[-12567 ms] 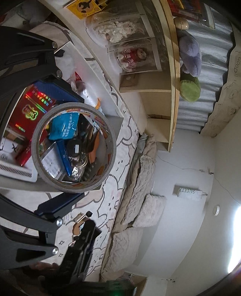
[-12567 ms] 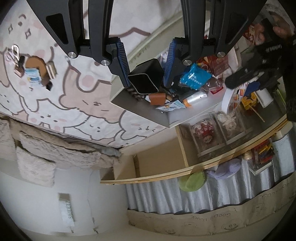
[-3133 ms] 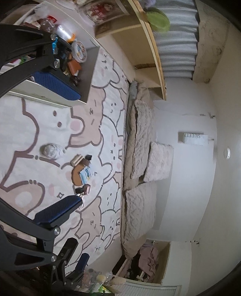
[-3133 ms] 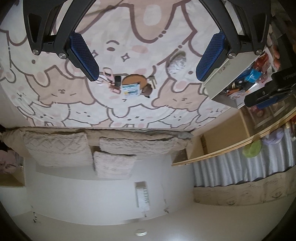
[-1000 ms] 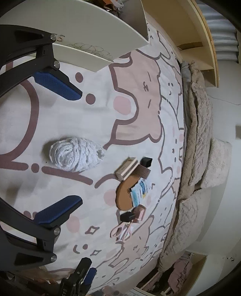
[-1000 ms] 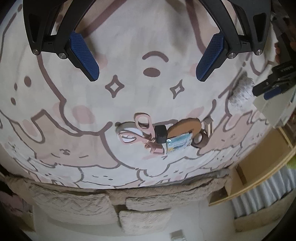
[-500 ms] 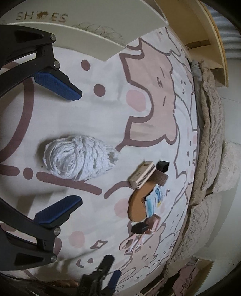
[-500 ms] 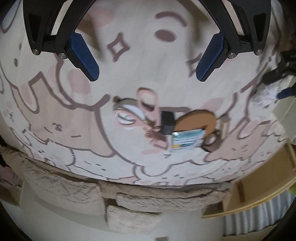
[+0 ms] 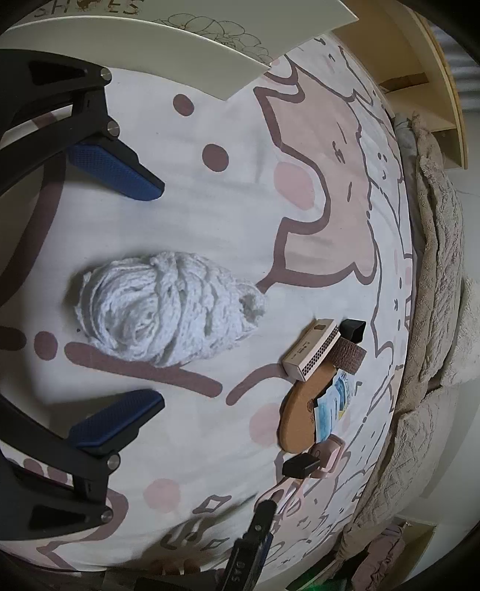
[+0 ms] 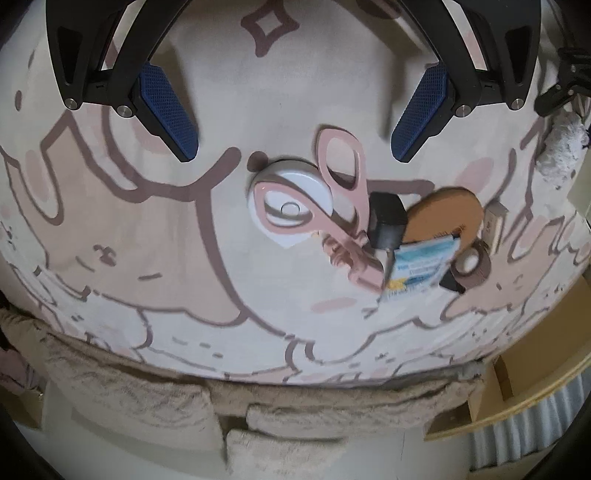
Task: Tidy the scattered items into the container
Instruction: 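Grasp the pink scissors with the right tool while the left tool grasps the white cloth ball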
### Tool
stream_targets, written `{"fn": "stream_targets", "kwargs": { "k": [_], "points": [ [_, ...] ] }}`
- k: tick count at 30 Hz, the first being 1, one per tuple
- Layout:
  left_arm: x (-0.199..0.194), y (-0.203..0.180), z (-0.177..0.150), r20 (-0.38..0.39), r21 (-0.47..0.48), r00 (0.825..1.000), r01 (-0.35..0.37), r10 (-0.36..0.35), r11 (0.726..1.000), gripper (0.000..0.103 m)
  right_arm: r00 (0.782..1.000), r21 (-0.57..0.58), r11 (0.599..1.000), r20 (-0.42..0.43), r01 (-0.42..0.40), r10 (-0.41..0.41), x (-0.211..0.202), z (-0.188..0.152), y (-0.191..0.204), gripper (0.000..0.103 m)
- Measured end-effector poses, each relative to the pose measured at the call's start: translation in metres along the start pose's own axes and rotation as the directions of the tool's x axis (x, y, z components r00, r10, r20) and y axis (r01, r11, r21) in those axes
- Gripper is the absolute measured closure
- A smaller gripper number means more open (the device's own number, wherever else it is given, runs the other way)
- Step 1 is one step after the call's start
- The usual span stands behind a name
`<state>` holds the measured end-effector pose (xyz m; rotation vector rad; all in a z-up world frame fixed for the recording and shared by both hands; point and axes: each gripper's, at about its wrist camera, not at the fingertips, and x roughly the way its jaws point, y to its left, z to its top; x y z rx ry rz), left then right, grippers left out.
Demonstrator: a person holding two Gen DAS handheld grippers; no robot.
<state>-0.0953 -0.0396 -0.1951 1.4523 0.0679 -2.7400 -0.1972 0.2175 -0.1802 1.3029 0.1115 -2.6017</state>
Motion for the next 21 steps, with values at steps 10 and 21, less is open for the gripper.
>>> {"fn": "stream_targets", "kwargs": {
  "k": [10,21],
  "points": [
    [0.003,0.0,-0.002,-0.004,-0.006,1.0,-0.01,0.01,1.0,0.0,0.996,-0.136,0.986,0.003,0.092,-0.093,0.01,0.01,0.011,0.0],
    [0.006,-0.002,-0.004,0.004,-0.006,1.0,-0.023,0.023,1.0,0.0,0.991,-0.189,0.972,0.029,0.136,-0.133,0.018,0.015,0.016,0.002]
  ]
}}
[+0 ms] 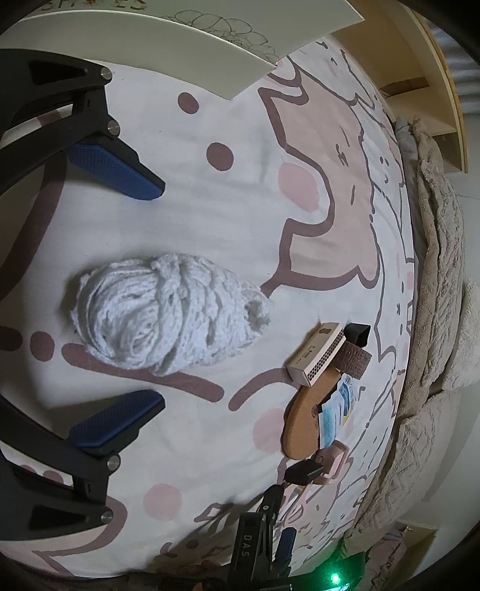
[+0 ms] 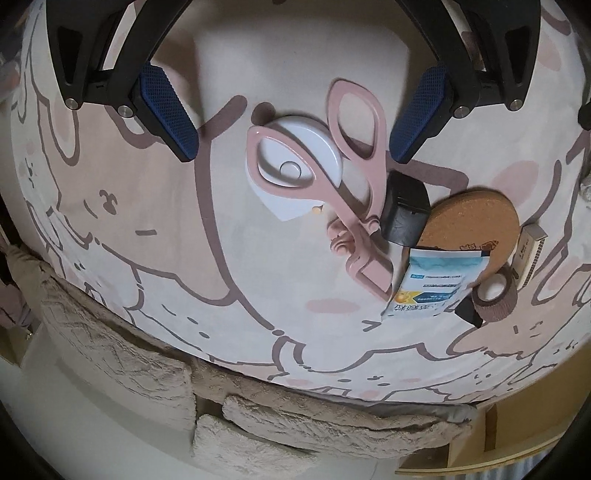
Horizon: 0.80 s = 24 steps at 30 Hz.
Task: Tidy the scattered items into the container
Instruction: 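Grasp the pink scissors with the right tool while the left tool grasps the white cloth ball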
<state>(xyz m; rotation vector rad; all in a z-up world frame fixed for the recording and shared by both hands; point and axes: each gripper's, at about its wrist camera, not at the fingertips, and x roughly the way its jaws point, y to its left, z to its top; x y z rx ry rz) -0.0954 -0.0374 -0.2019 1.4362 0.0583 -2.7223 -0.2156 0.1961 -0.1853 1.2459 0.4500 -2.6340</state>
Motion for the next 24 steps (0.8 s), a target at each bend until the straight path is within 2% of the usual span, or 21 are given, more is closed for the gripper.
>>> {"fn": "stream_targets", "kwargs": {
  "k": [3,4,6,9,10,12,14,17,21,24],
  "points": [
    [0.0,0.0,0.0,0.0,-0.002,1.0,0.002,-0.002,1.0,0.0,1.0,-0.03,1.0,0.013,-0.008,0.009,-0.003,0.0,0.008,0.016],
    [0.0,0.001,0.0,0.001,-0.003,1.0,0.003,-0.003,1.0,0.0,1.0,-0.052,0.999,0.018,-0.009,0.01,-0.004,0.0,0.012,0.025],
    [0.0,0.001,0.0,0.004,-0.005,1.0,0.006,-0.006,1.0,0.0,1.0,-0.083,0.997,0.029,-0.01,0.012,-0.006,-0.002,0.018,0.033],
    [-0.002,0.002,0.0,0.013,-0.008,1.0,0.009,-0.009,1.0,0.001,0.999,-0.104,0.994,0.047,0.011,-0.006,-0.01,-0.005,0.024,0.034],
    [-0.004,0.002,0.0,0.021,-0.01,1.0,0.009,-0.009,1.0,0.004,0.999,-0.103,0.995,0.05,0.013,-0.007,-0.011,-0.005,0.025,0.035],
    [-0.008,0.001,-0.001,0.042,-0.012,0.999,0.005,-0.004,1.0,0.022,0.998,-0.095,0.995,0.055,0.017,-0.011,-0.013,-0.006,0.024,0.035],
    [-0.011,0.0,-0.001,0.053,-0.008,0.999,0.008,-0.008,1.0,0.033,0.998,-0.09,0.996,0.058,0.019,-0.014,-0.016,-0.008,0.025,0.035],
    [-0.014,-0.003,-0.002,0.063,0.005,0.998,0.006,-0.006,1.0,0.041,0.999,-0.077,0.997,0.054,0.006,-0.002,-0.018,-0.011,0.022,0.035],
    [-0.017,0.002,-0.001,0.068,-0.017,0.998,0.013,-0.012,1.0,0.061,0.999,-0.054,0.998,0.046,-0.013,0.015,-0.023,-0.017,0.021,0.035],
    [-0.018,0.007,0.0,0.065,-0.041,0.997,0.037,-0.034,0.998,0.064,0.999,-0.031,0.999,0.038,-0.023,0.024,-0.027,-0.022,0.019,0.035]
  ]
}}
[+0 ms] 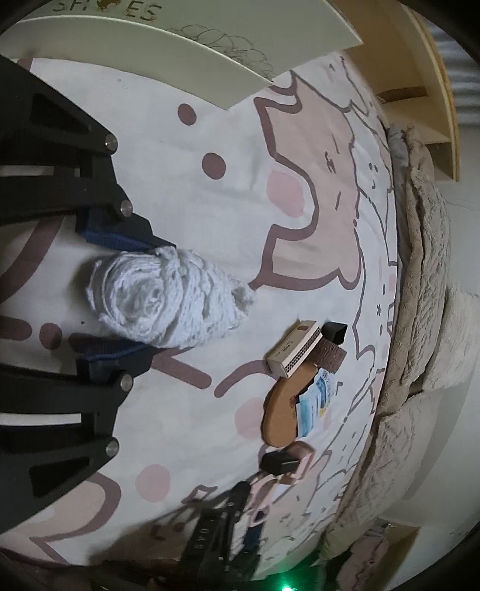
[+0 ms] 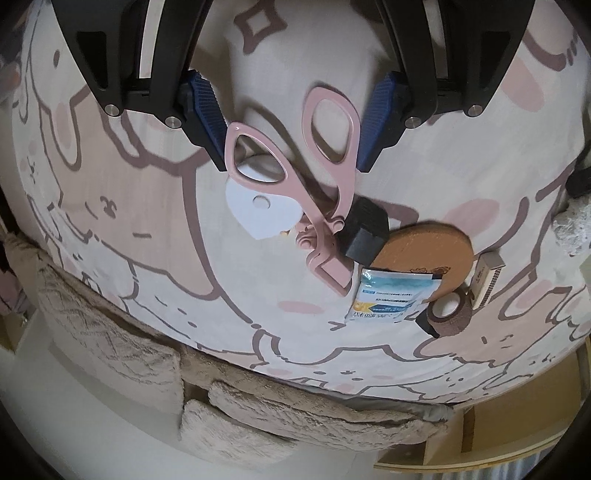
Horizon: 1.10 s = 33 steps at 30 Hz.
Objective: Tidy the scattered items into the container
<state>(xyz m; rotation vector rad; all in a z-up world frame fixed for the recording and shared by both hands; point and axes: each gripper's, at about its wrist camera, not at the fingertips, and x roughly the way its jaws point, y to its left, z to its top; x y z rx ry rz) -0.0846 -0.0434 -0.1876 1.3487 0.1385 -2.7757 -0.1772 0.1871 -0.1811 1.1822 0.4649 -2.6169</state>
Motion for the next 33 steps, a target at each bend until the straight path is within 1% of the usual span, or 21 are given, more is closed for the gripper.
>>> {"fn": "stream_targets", "kwargs": {
  "k": [8,12,18,23,27,33],
  "points": [
    [-0.006,0.001,-0.004,-0.005,-0.013,1.0,0.025,-0.025,1.0,0.066,1.0,0.088,0.996,-0.017,-0.022,0.023,-0.017,-0.01,-0.002,0.035],
    [-0.011,-0.002,-0.008,-0.01,-0.005,0.999,0.03,-0.03,1.0,0.066,0.998,0.12,0.992,-0.022,-0.048,0.051,-0.028,-0.014,-0.001,0.035],
    [-0.018,-0.004,-0.015,-0.022,-0.011,0.998,0.062,-0.063,0.998,0.066,0.994,0.164,0.984,-0.064,-0.075,0.087,-0.038,-0.033,-0.003,0.035],
    [-0.025,-0.011,-0.023,-0.037,-0.001,0.995,0.095,-0.095,0.995,0.066,0.99,0.208,0.972,-0.06,-0.109,0.124,-0.058,-0.046,-0.009,0.035],
    [-0.032,-0.021,-0.03,-0.049,0.023,0.992,0.121,-0.119,0.992,0.066,0.987,0.221,0.966,-0.06,-0.133,0.15,-0.071,-0.054,-0.008,0.035],
    [-0.039,-0.035,-0.04,-0.071,0.049,0.985,0.161,-0.157,0.986,0.066,0.98,0.201,0.967,-0.093,-0.156,0.177,-0.083,-0.073,0.005,0.035]
  ]
}}
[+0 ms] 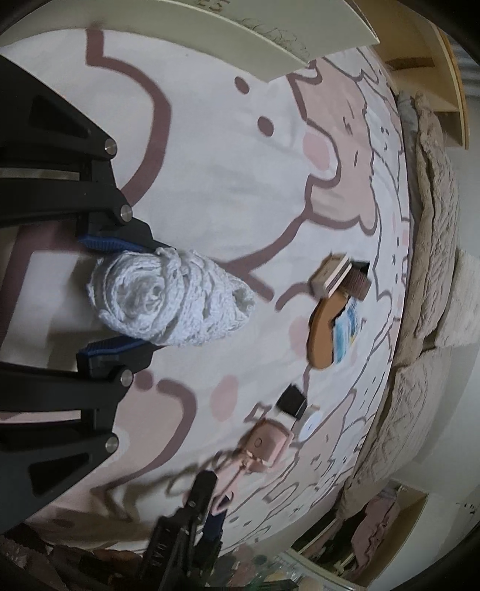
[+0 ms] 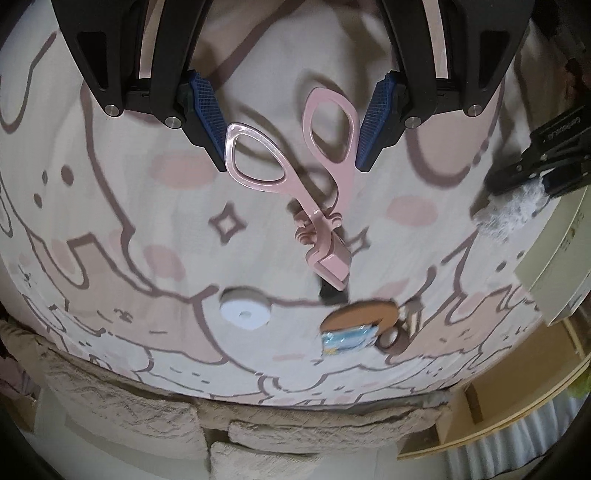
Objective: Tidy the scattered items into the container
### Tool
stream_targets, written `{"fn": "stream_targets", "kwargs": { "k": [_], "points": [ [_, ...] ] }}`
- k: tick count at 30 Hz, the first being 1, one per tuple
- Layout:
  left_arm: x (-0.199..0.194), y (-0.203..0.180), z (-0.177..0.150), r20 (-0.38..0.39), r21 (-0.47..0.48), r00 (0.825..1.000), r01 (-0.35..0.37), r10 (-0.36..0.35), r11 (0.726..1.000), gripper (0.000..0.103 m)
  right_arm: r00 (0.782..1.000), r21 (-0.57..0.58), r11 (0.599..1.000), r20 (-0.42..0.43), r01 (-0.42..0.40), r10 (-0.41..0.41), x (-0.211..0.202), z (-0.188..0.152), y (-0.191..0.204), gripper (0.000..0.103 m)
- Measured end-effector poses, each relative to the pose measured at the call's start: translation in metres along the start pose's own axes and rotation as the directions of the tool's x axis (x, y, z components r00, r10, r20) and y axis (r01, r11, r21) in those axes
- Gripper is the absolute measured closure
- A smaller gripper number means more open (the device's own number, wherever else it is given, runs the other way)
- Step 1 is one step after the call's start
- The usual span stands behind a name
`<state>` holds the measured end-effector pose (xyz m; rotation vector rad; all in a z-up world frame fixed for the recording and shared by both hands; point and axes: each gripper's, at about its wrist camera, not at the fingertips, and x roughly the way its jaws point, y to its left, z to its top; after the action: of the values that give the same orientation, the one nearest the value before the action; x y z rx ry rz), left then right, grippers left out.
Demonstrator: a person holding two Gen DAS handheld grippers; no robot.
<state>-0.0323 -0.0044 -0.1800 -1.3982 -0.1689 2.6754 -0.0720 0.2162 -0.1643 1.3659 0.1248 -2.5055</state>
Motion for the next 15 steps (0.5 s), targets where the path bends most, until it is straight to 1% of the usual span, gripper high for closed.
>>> {"fn": "stream_targets", "kwargs": {
  "k": [4,15],
  "points": [
    [0.0,-0.008,-0.005,0.0,0.034,1.0,-0.025,0.025,0.999,0.066,1.0,-0.011,1.0,-0.015,-0.008,0.007,-0.005,-0.011,0.007,0.035],
    [-0.002,-0.012,-0.01,-0.005,0.05,0.999,-0.041,0.042,0.998,0.066,0.997,-0.03,0.998,-0.06,-0.052,0.05,-0.017,-0.036,0.025,0.035]
  ]
}}
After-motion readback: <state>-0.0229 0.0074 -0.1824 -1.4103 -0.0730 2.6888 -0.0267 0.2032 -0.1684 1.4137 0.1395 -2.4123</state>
